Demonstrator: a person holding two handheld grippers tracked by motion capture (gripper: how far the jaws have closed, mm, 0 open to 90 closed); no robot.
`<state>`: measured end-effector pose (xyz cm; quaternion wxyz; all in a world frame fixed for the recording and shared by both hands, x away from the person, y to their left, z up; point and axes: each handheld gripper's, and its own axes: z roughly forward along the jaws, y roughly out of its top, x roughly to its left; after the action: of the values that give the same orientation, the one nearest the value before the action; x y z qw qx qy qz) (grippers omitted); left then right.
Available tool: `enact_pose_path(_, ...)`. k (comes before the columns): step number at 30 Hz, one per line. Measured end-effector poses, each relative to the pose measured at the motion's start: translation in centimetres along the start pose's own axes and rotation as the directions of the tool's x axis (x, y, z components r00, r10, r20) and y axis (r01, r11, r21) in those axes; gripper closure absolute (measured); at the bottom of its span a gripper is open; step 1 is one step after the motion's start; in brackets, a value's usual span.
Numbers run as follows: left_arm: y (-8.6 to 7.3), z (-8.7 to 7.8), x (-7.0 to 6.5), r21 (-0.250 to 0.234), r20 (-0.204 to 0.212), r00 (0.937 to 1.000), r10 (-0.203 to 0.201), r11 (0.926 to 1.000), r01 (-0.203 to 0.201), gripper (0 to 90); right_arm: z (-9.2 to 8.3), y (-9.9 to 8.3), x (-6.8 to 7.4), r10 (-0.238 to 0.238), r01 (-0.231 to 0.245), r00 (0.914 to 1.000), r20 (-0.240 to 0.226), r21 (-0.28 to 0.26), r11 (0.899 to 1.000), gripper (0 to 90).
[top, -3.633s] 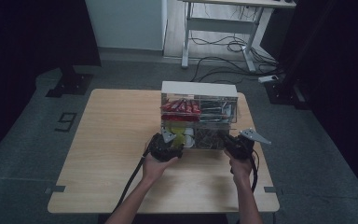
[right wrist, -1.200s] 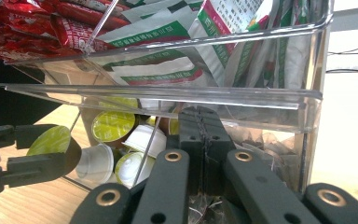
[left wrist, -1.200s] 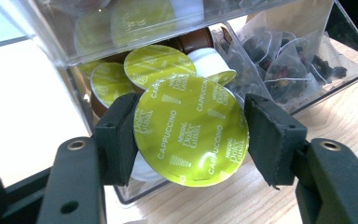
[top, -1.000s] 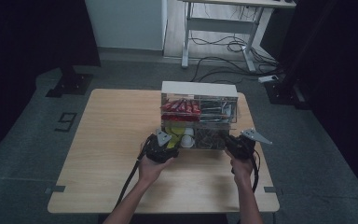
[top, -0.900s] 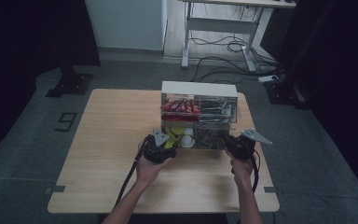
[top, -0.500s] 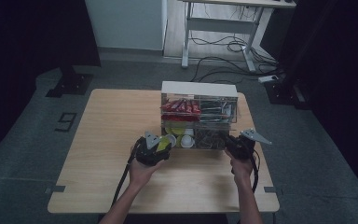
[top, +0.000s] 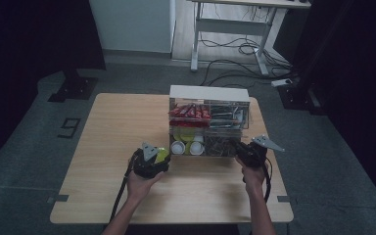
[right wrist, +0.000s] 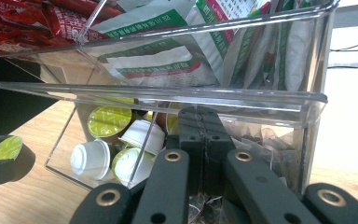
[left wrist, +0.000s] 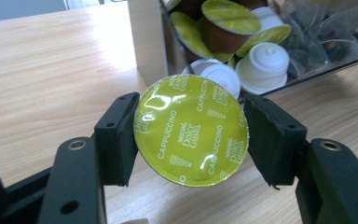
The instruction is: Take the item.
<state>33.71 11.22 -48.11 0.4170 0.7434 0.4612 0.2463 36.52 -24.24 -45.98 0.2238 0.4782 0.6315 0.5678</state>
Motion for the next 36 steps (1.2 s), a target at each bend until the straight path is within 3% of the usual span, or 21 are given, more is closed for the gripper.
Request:
enact_pose_path(16, -2.2, -0.6, 1.8, 0.016, -0.027, 0.9990, -0.036, 0.9992, 0.037, 38.9, 0.1, -0.1, 0.0, -0.001, 0.001, 1.0000, 0.003, 0.005, 1.000, 89.0)
enact_pose_path(36, -5.7, -0.5, 4.8, 0.099, -0.089, 0.9938, -0.066, 0.9923, 0.075, 38.8, 0.7, -0.6, 0.3, -0.015, 0.015, 0.9999, 0.006, 0.031, 0.999, 89.0)
